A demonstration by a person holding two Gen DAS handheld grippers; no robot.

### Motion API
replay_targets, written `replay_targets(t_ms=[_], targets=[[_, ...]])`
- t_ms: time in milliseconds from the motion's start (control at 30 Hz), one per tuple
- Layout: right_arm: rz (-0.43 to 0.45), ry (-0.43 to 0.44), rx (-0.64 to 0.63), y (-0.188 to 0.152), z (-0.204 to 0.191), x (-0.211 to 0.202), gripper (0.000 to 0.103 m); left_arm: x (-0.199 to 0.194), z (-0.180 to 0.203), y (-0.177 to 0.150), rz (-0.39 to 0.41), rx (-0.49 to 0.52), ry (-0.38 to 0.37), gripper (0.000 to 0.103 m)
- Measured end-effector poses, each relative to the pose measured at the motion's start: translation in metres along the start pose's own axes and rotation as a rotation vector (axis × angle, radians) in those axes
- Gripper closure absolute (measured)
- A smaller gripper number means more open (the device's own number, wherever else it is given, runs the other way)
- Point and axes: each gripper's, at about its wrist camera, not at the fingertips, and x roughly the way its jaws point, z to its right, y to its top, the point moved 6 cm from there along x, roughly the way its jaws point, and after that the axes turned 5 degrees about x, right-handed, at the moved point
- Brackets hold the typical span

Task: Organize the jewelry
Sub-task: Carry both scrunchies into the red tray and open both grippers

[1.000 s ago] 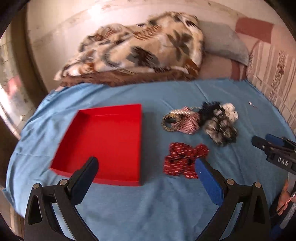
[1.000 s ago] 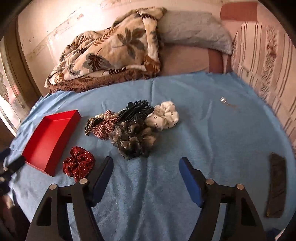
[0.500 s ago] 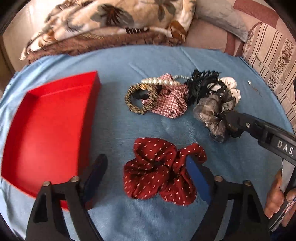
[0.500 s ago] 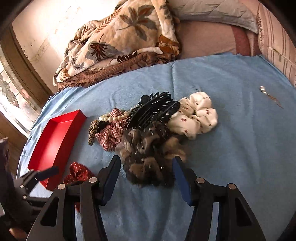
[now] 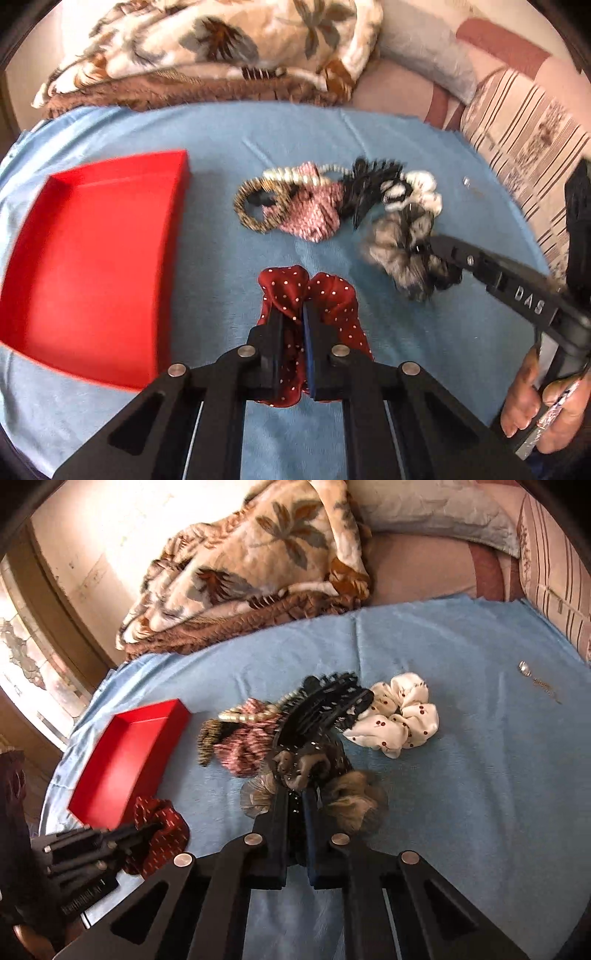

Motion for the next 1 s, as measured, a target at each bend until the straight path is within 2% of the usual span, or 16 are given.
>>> replay_targets(t_ms=[200, 433, 533, 733, 867, 1000], targets=[[0.042, 0.059, -0.042, 0.004, -0.037, -0.033, 0.095, -0.049, -0.041, 0.005, 0.081, -0.066, 0.022, 0.094], [0.022, 0.171, -0.116, 0.024, -0.117, -0.023, 0.095, -0.062, -0.135, 0.016, 0.117, -0.161, 0.143, 0.094], [-0.009, 0.203, -0.152, 0.032, -0.156, 0.003, 0.095, -0.054, -0.180, 0.026, 0.104, -0.204, 0.203, 0.094], [-0.081, 0.196, -0.222, 0.037, -0.217, 0.077, 0.095, -0.005, -0.251, 0.044, 0.021, -0.279, 0.236, 0.093], [-0.122, 0.170, -0.249, 0.039, -0.235, 0.127, 0.095, 0.021, -0.277, 0.049, -0.007, -0.292, 0.272, 0.093], [-0.133, 0.154, -0.241, 0.045, -0.237, 0.161, 0.095, 0.035, -0.299, 0.057, -0.009, -0.297, 0.318, 0.091]])
